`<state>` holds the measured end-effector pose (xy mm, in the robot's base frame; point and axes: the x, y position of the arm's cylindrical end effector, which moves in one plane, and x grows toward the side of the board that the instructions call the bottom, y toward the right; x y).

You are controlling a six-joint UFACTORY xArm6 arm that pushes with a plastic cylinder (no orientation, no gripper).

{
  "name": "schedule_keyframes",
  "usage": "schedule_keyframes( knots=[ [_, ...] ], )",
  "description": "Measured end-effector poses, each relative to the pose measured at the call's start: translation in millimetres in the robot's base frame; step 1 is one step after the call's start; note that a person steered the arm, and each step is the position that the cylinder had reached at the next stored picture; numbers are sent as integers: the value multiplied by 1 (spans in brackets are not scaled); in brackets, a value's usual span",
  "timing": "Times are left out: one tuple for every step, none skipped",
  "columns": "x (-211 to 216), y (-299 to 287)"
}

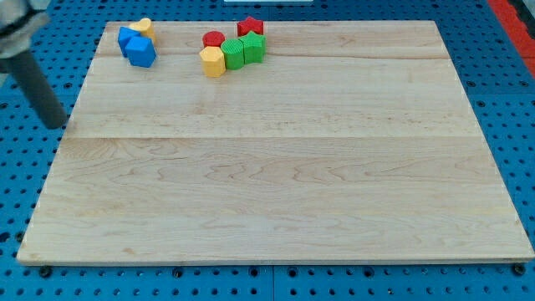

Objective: Move the yellow heart into the red circle

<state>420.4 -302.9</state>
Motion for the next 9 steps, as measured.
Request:
schedule_keyframes(
  knots=[
    [-34,-2],
    [-116,-2],
    [-175,-2],
    [-178,38],
    [-166,93],
    [-169,108],
    [-188,40],
    [-211,15],
    [-229,27]
  ],
)
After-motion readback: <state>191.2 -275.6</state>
